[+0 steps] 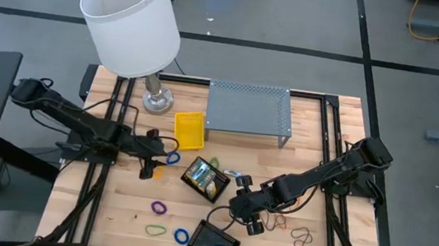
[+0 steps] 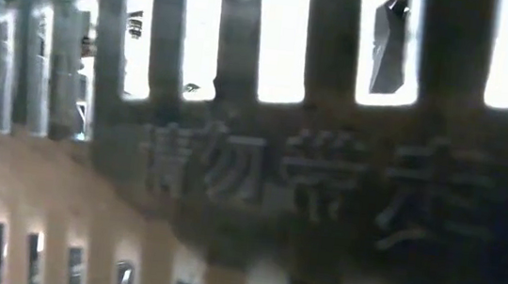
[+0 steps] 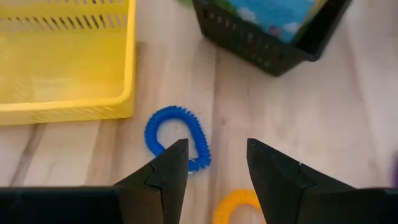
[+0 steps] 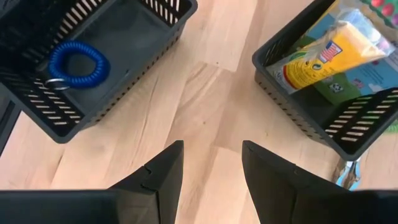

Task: Pick & Place Office Desk Supplies
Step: Put the top blue spring keychain into the bottom black bin

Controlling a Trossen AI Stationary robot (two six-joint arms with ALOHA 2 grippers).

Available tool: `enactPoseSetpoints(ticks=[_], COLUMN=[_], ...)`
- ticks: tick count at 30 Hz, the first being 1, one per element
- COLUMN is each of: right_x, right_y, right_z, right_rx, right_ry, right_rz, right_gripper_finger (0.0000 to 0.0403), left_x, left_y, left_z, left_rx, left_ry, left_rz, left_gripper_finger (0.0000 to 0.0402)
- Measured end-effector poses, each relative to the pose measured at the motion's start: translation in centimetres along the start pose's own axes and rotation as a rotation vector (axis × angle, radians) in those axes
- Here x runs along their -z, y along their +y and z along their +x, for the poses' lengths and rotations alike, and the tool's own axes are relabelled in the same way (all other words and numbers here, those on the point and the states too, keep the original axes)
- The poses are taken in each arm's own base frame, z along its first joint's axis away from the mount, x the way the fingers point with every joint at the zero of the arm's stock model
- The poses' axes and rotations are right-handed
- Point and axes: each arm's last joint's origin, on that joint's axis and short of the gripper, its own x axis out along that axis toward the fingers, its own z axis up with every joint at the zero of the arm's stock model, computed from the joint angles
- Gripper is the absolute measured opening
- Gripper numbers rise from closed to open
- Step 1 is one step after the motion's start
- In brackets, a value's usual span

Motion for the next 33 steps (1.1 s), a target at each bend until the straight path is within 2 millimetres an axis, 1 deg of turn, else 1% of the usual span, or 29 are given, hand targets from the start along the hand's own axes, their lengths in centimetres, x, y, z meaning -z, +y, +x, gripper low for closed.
enactPoseSetpoints(ticks=[6, 15, 21, 23, 25, 29, 30, 33], right_x=[0.0, 0.0, 0.0, 0.0, 0.0, 0.0, 0.0, 0.0], right_y=[0.0, 0.0, 0.0, 0.0, 0.0, 0.0, 0.0, 0.0], right_z=[0.0, 0.0, 0.0, 0.0, 0.0, 0.0, 0.0, 0.0], right_rx=[0.007, 0.009, 0.009, 0.008, 0.008, 0.008, 0.008, 0.008], right_ry=[0.002, 0.002, 0.002, 0.002, 0.002, 0.002, 0.001, 0.002], right_rz=[0.000, 0.000, 0.008, 0.009, 0.009, 0.009, 0.009, 0.010], right_gripper_finger=[0.0169, 0.0169, 0.0169, 0.0169, 0.0169, 0.0169, 0.0169, 0.0169], left_x=[-0.6, -0.4, -0.3, -0.3, -0.2, -0.1, 0.0, 0.2], left_y=[-0.3, -0.9, -1.1, -1.2, -1.3, -1.8, -2.0, -2.5], left_z=[1.8, 4.9, 5.6, 5.6, 5.6, 5.4, 5.4, 5.2], left_rx=[-0.085, -0.149, -0.160, -0.157, -0.152, -0.138, -0.138, -0.139], left_ry=[0.087, 0.230, 0.257, 0.257, 0.258, 0.258, 0.257, 0.252], left_rz=[0.040, 0.089, 0.088, 0.067, 0.041, 0.046, 0.053, 0.070], left_gripper_finger=[0.0170, 0.0170, 0.0164, 0.0150, 0.0123, 0.0039, 0.0024, 0.0012])
